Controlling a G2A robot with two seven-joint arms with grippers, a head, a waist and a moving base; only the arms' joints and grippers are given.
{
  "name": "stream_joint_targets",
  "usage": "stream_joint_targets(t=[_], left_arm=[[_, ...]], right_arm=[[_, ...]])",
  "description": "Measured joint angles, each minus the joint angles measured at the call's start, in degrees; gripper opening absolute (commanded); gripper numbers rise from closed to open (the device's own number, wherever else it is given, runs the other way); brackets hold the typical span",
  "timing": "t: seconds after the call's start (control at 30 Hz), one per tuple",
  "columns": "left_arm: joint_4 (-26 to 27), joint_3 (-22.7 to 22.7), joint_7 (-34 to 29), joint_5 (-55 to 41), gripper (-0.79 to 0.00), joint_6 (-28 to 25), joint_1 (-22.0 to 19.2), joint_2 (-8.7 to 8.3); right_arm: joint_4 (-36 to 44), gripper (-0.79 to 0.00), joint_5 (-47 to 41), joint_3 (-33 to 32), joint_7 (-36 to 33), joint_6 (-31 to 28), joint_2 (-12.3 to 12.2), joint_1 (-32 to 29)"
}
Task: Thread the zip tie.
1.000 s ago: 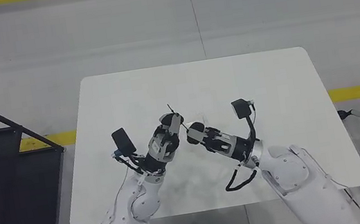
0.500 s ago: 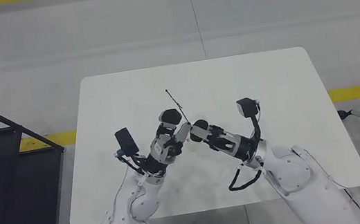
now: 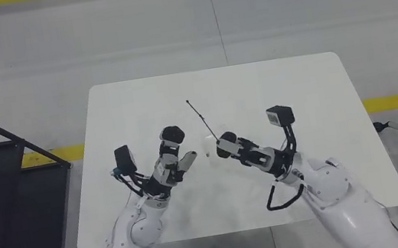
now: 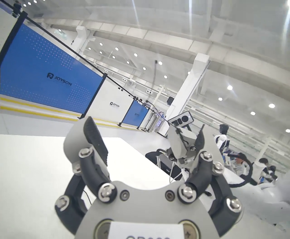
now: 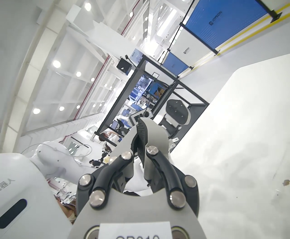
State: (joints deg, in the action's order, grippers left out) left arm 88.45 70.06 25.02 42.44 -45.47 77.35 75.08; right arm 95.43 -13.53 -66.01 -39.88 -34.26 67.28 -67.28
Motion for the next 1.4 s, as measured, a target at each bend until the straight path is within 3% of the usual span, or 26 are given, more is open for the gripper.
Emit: stream_joint_targets(t=[0.1, 0.27, 0.33, 0.47, 0.63, 0.73, 0.93, 1.17, 1.4], left_arm=[[-0.88, 0.79, -7.86, -10.10, 0.000, -2.13, -0.96, -0.50], [-0.85, 1.30, -26.07, -25.38, 0.000, -0.93, -2.10, -1.52], [-0.86, 1.30, -28.17, -25.70, 0.000, -1.00, -2.09, -1.52], [-0.87, 1.29, -23.31, -23.52, 0.000, -1.06, -2.07, -1.50], [-0.42, 1.02, -23.70, -24.48, 0.000, -0.69, -1.80, -1.47], [0.31, 0.00, -28.28, -31.30, 0.000, -0.46, -1.43, -1.65], [0.04, -1.21, -49.05, -55.04, 0.000, 1.29, -3.20, -3.08], [-2.95, -1.30, -73.84, -81.50, -0.169, 10.02, -6.45, -4.20], [-6.97, -2.40, -84.38, -93.84, -0.320, 14.56, -9.47, -3.80]], right_arm=[[-1.81, -0.785, -6.71, -0.26, -7.61, -1.56, -0.37, 1.18], [-4.97, -0.785, -18.10, -0.75, -20.70, -1.47, -0.96, 3.44], [-5.68, -0.785, -20.00, -0.91, -23.70, -0.80, -1.08, 3.90], [-5.68, -0.785, -20.00, -0.92, -23.69, -0.75, -1.08, 3.90], [-5.58, -0.785, -19.93, -0.88, -23.54, -0.65, -1.07, 3.83], [-4.98, -0.785, -20.05, -0.09, -23.77, -0.17, -0.99, 3.69], [-7.28, -0.785, -27.10, 1.34, -30.22, -0.12, -0.89, 5.51], [-8.56, -0.785, -30.41, 1.99, -31.61, 1.46, -1.04, 6.95], [-9.28, -0.785, -30.45, 2.90, -31.41, 1.27, -1.05, 7.74]])
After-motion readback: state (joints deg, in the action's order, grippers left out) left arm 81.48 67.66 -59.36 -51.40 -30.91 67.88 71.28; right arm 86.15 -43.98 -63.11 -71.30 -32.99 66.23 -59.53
